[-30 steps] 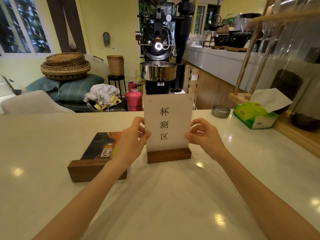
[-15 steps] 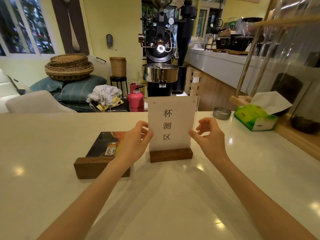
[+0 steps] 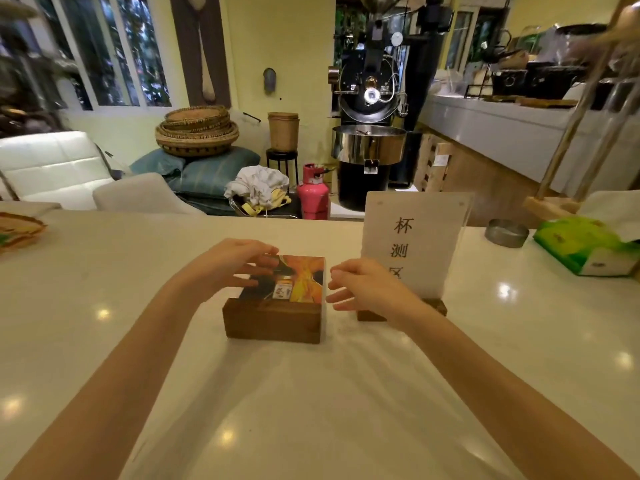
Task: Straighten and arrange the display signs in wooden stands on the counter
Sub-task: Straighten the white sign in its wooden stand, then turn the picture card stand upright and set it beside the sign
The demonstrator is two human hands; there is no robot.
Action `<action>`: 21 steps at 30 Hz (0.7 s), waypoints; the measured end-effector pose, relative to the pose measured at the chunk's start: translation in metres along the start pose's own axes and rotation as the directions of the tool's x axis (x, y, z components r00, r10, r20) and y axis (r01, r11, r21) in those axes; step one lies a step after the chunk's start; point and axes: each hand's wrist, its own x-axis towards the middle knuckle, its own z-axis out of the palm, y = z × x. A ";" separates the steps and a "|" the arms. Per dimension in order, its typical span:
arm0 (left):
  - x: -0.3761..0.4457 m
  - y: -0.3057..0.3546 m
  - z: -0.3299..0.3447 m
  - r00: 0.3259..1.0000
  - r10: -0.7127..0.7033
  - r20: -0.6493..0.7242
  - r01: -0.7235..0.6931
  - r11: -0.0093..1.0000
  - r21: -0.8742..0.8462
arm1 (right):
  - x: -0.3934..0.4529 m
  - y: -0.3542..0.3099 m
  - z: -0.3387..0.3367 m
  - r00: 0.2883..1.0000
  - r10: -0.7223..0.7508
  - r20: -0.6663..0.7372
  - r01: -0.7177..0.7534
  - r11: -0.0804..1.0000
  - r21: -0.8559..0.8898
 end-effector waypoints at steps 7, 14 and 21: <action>0.006 -0.043 -0.018 0.980 -0.122 -0.158 0.135 0.988 0.072 | 0.029 0.006 0.032 0.984 0.168 -0.060 -0.174 0.975 -0.137; 0.011 -0.060 -0.015 0.977 -0.178 -0.116 0.181 0.983 0.013 | 0.041 0.014 0.038 0.963 0.250 -0.100 -0.253 0.967 -0.022; 0.016 -0.067 -0.014 0.982 -0.140 -0.129 0.139 0.990 -0.019 | 0.041 0.018 0.042 0.968 0.224 -0.115 -0.226 0.974 -0.009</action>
